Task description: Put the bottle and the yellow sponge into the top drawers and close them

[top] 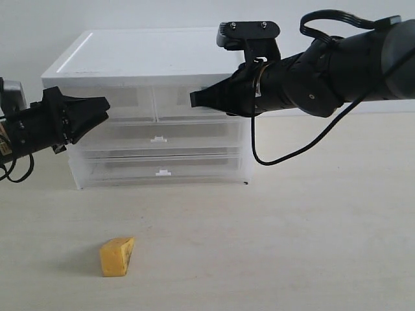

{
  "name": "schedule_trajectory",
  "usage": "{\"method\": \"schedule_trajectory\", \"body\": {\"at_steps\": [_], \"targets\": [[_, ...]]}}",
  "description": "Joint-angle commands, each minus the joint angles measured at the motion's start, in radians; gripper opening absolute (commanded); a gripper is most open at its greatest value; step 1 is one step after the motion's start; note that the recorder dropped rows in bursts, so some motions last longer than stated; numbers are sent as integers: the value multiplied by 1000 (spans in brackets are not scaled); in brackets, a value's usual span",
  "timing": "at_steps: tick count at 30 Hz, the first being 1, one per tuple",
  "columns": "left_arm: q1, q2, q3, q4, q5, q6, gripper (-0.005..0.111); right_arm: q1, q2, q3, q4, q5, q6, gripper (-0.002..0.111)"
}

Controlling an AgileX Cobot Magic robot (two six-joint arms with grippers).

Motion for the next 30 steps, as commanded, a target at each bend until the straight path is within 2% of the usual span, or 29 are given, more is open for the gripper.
{"method": "schedule_trajectory", "body": {"at_steps": [1,8,21,25,27,30], "targets": [[8,1,-14,-47,14,44,7,1,-9,-6,-3,-5,-8,0],[8,1,-12,9,14,38,4,1,-9,-6,-7,-5,-11,0],[8,-4,66,13,14,33,4,1,-9,-6,-7,3,-11,0],[8,-23,66,6,14,-24,4,1,-9,-6,-7,13,-20,0],[8,-32,66,10,14,-33,9,1,-9,-6,-7,13,-25,0],[8,-38,66,-11,14,-33,31,1,-9,-6,-7,10,-25,0]]}}
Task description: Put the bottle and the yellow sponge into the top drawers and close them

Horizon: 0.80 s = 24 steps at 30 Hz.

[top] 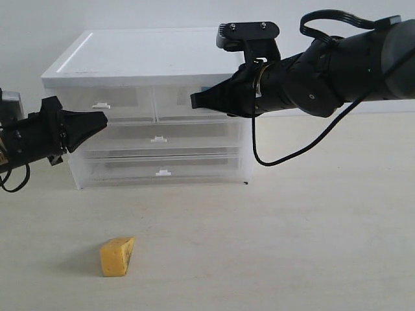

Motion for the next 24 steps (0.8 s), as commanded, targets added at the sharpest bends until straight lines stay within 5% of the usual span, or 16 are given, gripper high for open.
{"method": "schedule_trajectory", "body": {"at_steps": [1,2,10,14,24], "targets": [[2,-20,5,-39,-2,-17,40,1,-9,-6,-7,2,-11,0],[2,-20,-8,-45,-2,-17,48,1,-9,-6,-7,3,-21,0],[2,-14,-108,-31,57,-62,38,1,-1,-6,-7,-12,-31,0],[2,-14,-108,-26,-2,-23,5,1,16,-6,-7,-19,-31,0],[2,-14,-47,-10,-2,-13,4,1,24,-6,-7,-12,-31,0]]}}
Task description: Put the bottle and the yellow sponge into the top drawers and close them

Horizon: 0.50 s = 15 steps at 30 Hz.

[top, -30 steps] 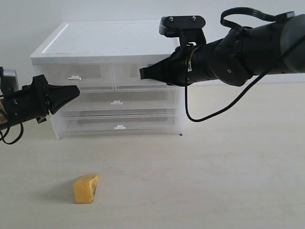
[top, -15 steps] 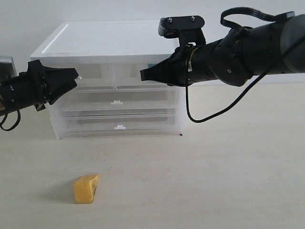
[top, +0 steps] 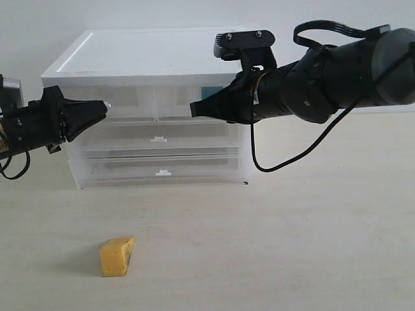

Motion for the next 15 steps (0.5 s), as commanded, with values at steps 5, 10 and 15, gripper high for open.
{"method": "schedule_trajectory", "body": {"at_steps": [5,10,15], "targets": [[-2,-10,76,-35,-48,32,4,1,-3,-6,-7,6,-10,0],[-6,-14,79,28,-48,7,4,1,-3,-6,-7,10,-7,0],[-12,-75,137,28,-48,37,4,1,-3,-6,-7,5,-7,0]]}}
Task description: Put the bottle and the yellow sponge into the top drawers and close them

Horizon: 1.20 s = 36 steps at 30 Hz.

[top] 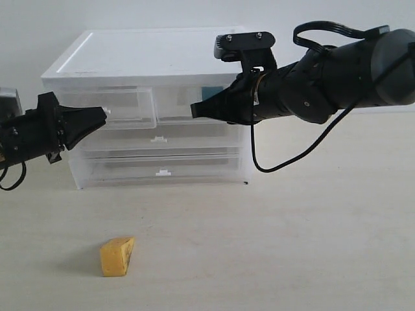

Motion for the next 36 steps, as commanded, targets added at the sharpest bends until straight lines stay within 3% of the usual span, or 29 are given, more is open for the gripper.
{"method": "schedule_trajectory", "body": {"at_steps": [1,12,20,36], "targets": [[-12,-71,63,44,4,39,4,1,-4,-6,-7,-1,-7,0],[-12,-157,210,38,4,95,4,1,-4,-6,-7,-10,-4,0],[-12,-157,223,74,4,103,4,1,45,-6,-5,-150,75,0],[-12,-248,333,65,4,169,4,21,70,-6,-8,-235,124,0]]}}
